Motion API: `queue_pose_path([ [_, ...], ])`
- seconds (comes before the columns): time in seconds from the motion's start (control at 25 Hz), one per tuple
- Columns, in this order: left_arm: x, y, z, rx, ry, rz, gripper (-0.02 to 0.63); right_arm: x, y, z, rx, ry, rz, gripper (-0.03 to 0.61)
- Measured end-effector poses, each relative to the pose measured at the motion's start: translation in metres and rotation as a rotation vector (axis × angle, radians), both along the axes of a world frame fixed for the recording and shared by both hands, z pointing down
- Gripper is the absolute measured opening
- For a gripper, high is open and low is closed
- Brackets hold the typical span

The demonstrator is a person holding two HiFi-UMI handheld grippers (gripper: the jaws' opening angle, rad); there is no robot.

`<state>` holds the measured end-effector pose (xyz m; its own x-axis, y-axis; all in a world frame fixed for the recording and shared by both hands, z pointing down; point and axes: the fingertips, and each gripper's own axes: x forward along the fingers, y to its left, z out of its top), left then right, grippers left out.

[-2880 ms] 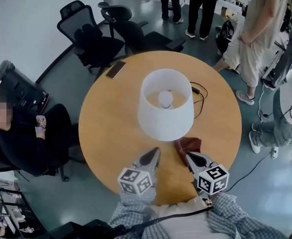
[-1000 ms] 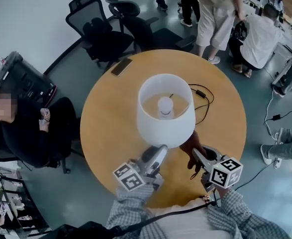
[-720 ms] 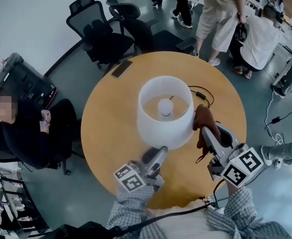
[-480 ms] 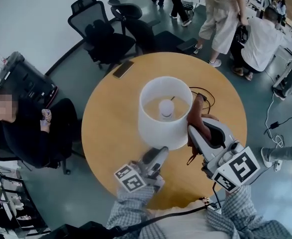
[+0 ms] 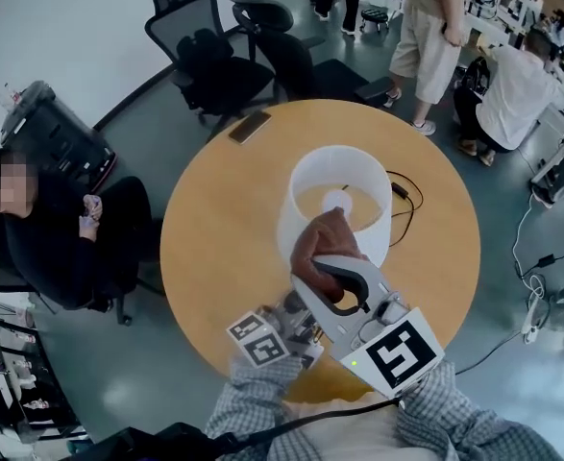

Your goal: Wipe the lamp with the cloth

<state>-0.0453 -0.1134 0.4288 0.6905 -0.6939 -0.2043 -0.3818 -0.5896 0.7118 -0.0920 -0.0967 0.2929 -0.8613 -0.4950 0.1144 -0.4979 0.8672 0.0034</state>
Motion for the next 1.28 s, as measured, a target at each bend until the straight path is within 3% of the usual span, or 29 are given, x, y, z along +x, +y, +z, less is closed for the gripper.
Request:
queue_pose_path([
  [0.16, -0.002, -0.001, 0.000, -0.001, 0.007, -0.010, 0.144, -0.032, -0.004, 0.006, 0.017, 0.057, -0.023, 0.064],
  [0.36, -0.001, 0.000, -0.001, 0.001, 0.005, -0.005, 0.144, -0.025, -0.002, 0.001, 0.022, -0.016, -0.016, 0.064],
  [0.72, -0.001, 0.001, 0.001, -0.001, 0.015, -0.010, 0.141, 0.081, -0.009, 0.024, -0.087, -0.065, 0.170, 0.061],
  [0.88, 0.000, 0.002, 0.002, -0.002, 0.013, -0.010, 0.141, 0.129, -0.027, 0.032, -0.171, -0.126, 0.284, 0.060],
  [1.08, 0.000, 0.004, 0.001, -0.004, 0.013, -0.016, 0.142, 0.188, -0.065, 0.037, -0.196, -0.150, 0.430, 0.060],
  [1.28, 0.002, 0.002, 0.003, -0.006, 0.011, -0.023, 0.143, 0.202, -0.110, 0.033, -0.169, -0.120, 0.397, 0.060],
])
